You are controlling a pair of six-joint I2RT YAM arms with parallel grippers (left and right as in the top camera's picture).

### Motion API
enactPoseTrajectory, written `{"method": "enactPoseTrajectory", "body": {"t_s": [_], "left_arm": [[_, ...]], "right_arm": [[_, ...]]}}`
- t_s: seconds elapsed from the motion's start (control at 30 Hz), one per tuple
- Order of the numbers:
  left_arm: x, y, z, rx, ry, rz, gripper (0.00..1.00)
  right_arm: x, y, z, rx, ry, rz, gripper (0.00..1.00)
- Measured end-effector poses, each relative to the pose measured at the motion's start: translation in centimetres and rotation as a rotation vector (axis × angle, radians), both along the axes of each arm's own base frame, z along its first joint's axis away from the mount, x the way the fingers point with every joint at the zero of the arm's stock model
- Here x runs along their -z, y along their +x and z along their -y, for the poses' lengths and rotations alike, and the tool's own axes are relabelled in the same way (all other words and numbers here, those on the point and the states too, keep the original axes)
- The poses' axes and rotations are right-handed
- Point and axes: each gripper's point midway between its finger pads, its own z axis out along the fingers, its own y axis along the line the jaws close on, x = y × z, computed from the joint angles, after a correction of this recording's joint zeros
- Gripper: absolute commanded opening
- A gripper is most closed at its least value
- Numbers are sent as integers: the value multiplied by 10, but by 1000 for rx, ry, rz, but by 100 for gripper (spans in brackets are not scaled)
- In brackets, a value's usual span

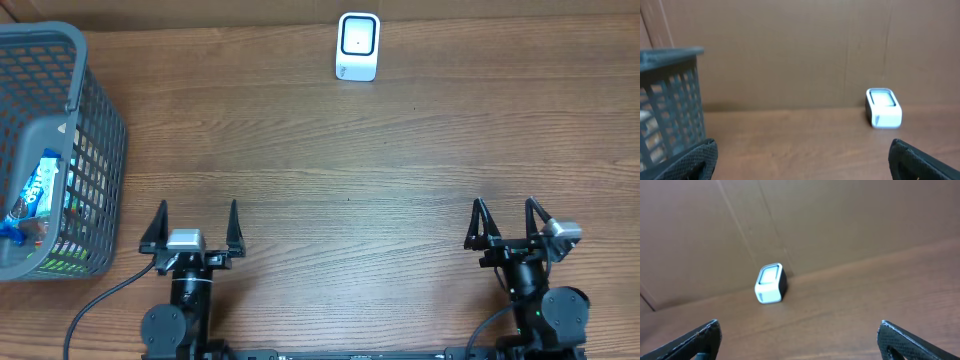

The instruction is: Scan the item barcode

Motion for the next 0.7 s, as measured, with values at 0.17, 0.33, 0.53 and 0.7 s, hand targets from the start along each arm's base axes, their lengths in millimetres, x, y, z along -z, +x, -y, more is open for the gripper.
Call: {"method": "enactPoseTrajectory", "body": {"t_s": [0.17, 0.33, 0.53, 0.7], "left_arm": [[-34, -1, 0, 1, -2, 24, 100], [-60, 10, 0, 0, -5, -25, 100], [-106, 33, -1, 0, -7, -105, 100], [-153, 51, 0, 8, 4, -251, 100]], "right_arm": [[-42, -12, -2, -18, 4, 52, 100], [-82, -26, -1, -22, 10, 119, 100], [-112, -44, 0, -22, 12, 146, 100], [-138, -56, 1, -22, 12, 161, 100]]}}
